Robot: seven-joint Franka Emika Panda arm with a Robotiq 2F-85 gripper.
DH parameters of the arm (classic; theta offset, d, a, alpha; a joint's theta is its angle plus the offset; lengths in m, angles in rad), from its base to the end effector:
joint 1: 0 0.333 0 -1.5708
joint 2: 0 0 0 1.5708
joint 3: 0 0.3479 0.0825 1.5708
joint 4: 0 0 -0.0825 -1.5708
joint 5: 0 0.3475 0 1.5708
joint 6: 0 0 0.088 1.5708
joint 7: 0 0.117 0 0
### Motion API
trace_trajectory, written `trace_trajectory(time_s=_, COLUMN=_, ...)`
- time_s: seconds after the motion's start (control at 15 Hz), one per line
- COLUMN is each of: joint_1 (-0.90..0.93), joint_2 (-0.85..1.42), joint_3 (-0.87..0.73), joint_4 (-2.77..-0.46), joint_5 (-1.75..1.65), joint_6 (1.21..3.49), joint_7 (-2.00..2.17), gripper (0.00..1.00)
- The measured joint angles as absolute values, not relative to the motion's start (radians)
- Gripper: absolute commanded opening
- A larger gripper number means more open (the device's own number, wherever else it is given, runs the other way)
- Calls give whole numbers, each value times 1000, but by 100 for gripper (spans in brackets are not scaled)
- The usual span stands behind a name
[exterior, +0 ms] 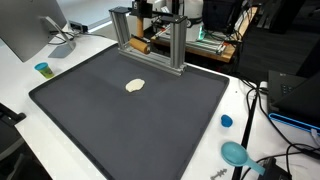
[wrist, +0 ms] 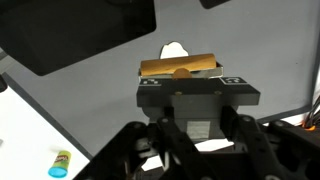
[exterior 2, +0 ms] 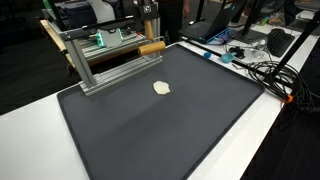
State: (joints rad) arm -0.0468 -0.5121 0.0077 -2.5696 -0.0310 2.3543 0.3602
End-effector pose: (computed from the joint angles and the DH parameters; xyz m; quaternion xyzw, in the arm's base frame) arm 0.3653 -0.0147 0.5009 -0.9710 0.1873 -0.1482 0.0094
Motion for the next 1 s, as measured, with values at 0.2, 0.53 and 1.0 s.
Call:
trace_trajectory(time_s=0.2, joint_1=-48, joint_2=-566, joint_3=23, joint_4=-2588, joint_5=-42, joint_6=2344, joint_7=323, gripper=21)
trace_trajectory(time_s=0.53, joint_1=-34, joint_2=-681, joint_3=40, joint_4=-2615, joint_5=-43, joint_6=2209, joint_7=223, gripper=21)
trace_trajectory(time_s=1.0, joint_1=3, joint_2=-710, joint_3=72, joint_4=-2623, joint_5=-43, joint_6=2117, joint_7=204, gripper=21)
